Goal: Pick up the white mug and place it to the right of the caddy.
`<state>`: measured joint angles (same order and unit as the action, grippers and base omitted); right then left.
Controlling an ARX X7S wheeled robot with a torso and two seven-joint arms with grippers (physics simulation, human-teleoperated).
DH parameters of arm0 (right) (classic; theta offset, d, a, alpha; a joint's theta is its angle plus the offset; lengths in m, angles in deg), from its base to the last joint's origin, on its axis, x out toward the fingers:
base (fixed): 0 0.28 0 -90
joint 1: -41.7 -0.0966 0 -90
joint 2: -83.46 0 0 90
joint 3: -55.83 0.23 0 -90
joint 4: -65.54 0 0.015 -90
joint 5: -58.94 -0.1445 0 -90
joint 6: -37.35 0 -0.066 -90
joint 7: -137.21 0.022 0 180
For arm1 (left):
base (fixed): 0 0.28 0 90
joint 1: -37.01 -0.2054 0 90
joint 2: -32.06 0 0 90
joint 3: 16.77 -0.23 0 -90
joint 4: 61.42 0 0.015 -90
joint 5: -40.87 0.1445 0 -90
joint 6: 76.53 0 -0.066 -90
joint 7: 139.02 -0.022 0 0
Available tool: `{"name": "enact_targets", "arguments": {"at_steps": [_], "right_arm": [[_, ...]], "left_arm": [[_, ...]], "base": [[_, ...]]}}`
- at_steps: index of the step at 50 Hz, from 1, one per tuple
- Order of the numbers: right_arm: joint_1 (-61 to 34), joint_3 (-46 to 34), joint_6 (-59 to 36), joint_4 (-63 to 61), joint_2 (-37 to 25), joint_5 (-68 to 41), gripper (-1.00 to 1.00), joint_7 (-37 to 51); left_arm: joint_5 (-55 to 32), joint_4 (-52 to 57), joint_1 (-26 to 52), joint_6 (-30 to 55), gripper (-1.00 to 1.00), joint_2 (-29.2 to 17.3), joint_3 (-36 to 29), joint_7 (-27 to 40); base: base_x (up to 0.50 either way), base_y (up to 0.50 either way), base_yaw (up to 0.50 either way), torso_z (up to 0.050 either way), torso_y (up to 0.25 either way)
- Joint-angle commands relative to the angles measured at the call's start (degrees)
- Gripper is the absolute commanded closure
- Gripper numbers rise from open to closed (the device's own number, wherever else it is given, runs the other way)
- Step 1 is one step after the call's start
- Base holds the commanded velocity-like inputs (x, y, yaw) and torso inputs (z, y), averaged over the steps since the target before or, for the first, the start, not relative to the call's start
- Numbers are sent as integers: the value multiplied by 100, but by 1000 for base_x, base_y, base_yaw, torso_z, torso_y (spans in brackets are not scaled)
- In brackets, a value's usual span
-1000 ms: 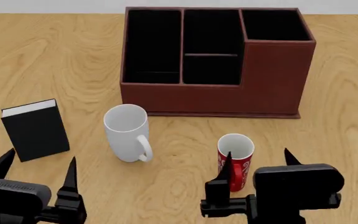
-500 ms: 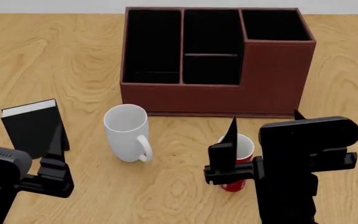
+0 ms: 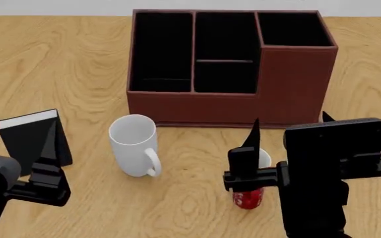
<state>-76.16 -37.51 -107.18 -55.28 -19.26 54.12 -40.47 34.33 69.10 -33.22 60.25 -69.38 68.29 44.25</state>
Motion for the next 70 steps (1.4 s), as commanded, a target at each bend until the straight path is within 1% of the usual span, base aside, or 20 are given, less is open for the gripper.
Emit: {"name": "enact_targets", "arguments": {"at_steps": [1,8,70], "right_arm": [[18,17,-75,-78,-23,-20,-100,49],[17,8,-88,-123,-34,-14,-100,93],[-20,-24,-244,-336,-127,-213,-100,181]], "left_arm": [[2,75,-15,-42,-100,-45,16,76],[-19,164,-31,-4,-100,-94,83,110],[-268,142,-28,-69,-100,-200,40,235]], "base": [[211,-4,0,0,0],[211,-4,0,0,0],[212,-12,0,0,0]]}}
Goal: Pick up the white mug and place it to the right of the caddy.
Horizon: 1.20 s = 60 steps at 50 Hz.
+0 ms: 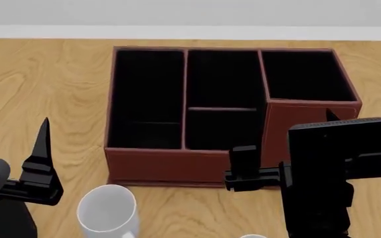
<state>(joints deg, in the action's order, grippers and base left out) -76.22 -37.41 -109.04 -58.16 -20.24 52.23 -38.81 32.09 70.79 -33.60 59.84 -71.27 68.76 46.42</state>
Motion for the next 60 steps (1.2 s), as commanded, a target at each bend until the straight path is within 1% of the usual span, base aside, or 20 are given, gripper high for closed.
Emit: {"name": "enact_targets", "arguments": {"at_steps": [1,39,48,60], "right_arm": [[-19,-38,-76,-63,-33,-26,-100,18],[-83,-14,-136,-99,-74,-141,-100,81],[-232,-46,-119,124,-62,-164,-100,78],[-567,-113,-93,497,-20,-206,-100,54]], "left_arm": [[-50,-38,19,-30,-100,-12,-9,15],[-223,142,123,214,-100,-88,-14,115],[-290,33,331,303,-100,-96,-2,93],[-366,-374,723,331,-100,-47,-44,56]], "base": [[215,-16,0,0,0],[211,-17,0,0,1],[209,-17,0,0,0],[212,-18,0,0,1]]}}
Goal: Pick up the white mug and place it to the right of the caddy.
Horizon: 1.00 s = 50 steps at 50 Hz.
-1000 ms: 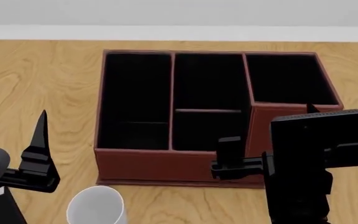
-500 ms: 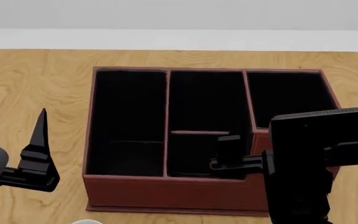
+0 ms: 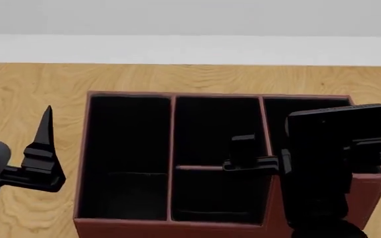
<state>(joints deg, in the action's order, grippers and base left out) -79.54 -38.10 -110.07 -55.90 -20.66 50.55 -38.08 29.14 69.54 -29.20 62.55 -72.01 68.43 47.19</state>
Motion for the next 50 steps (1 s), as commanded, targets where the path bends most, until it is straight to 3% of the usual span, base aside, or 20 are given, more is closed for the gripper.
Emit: {"name": "enact_targets", "arguments": {"at_steps": [1,27,50], "right_arm": [[-259,-48,21,296,17,-38,-100,-20],[-1232,-358,469,1816,-34,-220,-100,-526],[-1957,-743,-1738,721,-570,-1446,-100,-1793]], "left_arm": [[-70,-268,313,66,-100,29,-21,-16],[50,-1361,1247,-89,-100,24,-203,6],[65,-1535,1785,111,-100,-18,-322,60]], "base": [[211,-20,0,0,0],[23,-2,0,0,0],[0,0,0,0,0]]}}
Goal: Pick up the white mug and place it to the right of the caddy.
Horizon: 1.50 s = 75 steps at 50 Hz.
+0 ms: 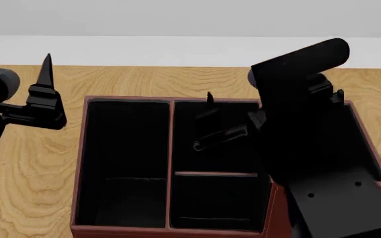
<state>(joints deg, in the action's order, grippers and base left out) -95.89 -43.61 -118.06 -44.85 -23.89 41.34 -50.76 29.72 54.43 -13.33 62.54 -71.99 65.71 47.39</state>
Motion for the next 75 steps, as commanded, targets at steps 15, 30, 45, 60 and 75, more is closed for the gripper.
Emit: {"name": "enact_targets", "arguments": {"at_steps": [15,30,45,60,75], "right_arm": [[-731,-190,-2402,-1039,-390,-1401,-100,-986],[-1473,-865,-2412,-383,-1125,-4432,-100,960],[-1926,-1672,-2324,85,-1335,-6649,-100,2585],[-1878,-2143,-2136,-123,-1369,-7498,-100,3153],[-1757,-2586,-1878,-524,-1339,-8368,-100,3845]], "left_arm": [[1,191,319,390,-100,-14,-116,162],[-46,362,343,557,-100,-45,-110,221],[-117,222,341,427,-100,-54,-51,197],[-154,261,355,451,-100,-84,-44,230],[-202,285,352,434,-100,-95,-37,245]], "base": [[0,0,0,0,0],[0,0,0,0,0],[0,0,0,0,0],[0,0,0,0,0],[0,0,0,0,0]]}}
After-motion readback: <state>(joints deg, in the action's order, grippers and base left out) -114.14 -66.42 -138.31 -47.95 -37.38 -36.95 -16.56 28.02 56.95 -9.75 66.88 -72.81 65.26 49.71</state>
